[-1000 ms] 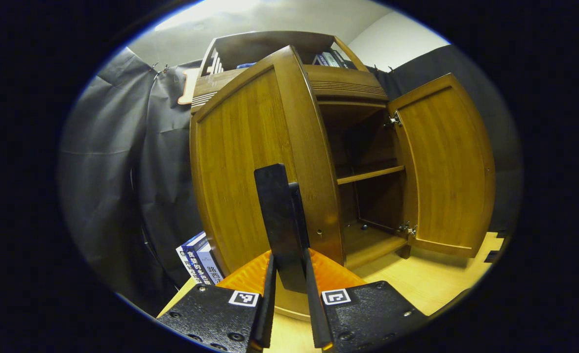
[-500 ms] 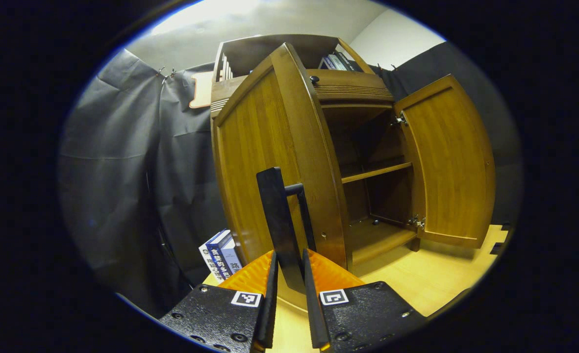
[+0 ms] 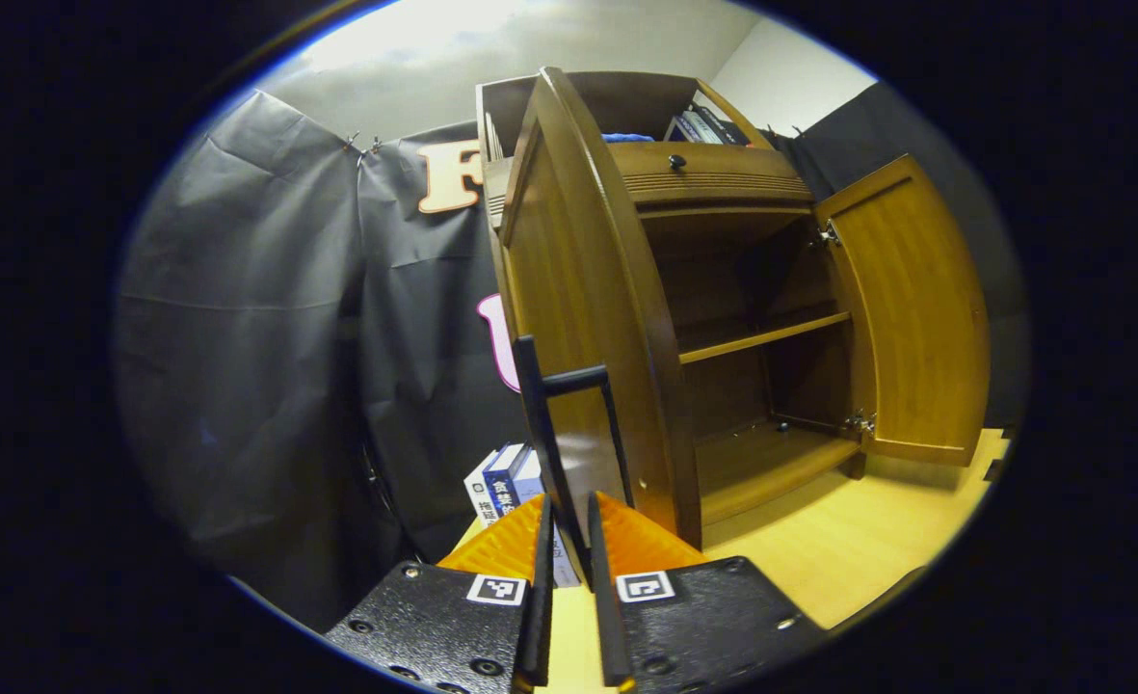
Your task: Open the right door of the double-door shoe cabinet with the right hand, and open the left door with the left hand.
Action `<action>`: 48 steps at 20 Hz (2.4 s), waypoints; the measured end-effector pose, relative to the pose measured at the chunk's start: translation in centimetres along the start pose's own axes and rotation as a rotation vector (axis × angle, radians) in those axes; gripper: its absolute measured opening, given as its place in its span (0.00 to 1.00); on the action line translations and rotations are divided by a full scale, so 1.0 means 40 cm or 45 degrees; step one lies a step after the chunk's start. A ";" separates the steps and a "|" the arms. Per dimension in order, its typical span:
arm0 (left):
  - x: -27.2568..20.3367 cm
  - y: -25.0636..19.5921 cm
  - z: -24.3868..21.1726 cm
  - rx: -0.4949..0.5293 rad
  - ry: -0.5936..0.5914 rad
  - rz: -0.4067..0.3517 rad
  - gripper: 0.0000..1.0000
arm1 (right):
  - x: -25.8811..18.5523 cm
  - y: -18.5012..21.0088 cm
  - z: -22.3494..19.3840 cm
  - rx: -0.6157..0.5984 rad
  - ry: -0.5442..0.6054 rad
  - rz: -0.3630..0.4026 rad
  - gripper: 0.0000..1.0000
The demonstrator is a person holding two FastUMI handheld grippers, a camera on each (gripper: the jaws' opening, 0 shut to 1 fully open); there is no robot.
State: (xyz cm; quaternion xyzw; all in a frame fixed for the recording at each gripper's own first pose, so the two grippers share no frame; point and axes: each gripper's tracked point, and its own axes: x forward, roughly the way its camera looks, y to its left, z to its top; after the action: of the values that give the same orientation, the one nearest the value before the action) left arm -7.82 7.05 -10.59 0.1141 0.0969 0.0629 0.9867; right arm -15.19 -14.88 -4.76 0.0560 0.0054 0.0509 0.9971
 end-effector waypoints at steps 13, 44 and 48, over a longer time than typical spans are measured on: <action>0.001 0.147 -0.042 -0.177 0.047 -0.164 0.25 | 0.039 0.147 -0.031 0.011 0.062 0.129 0.97; -0.134 0.227 0.046 -0.207 0.008 0.008 0.55 | 0.046 0.215 -0.042 -0.059 0.089 0.222 0.95; -0.176 0.187 0.107 -0.195 -0.042 0.002 0.84 | 0.049 0.211 -0.024 -0.044 0.067 0.217 0.98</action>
State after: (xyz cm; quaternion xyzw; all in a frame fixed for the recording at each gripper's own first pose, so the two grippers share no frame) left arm -14.56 12.32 -3.49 0.0394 0.0753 0.0689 0.9940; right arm -14.10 -6.21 -4.76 0.0377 0.0258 0.1369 0.9895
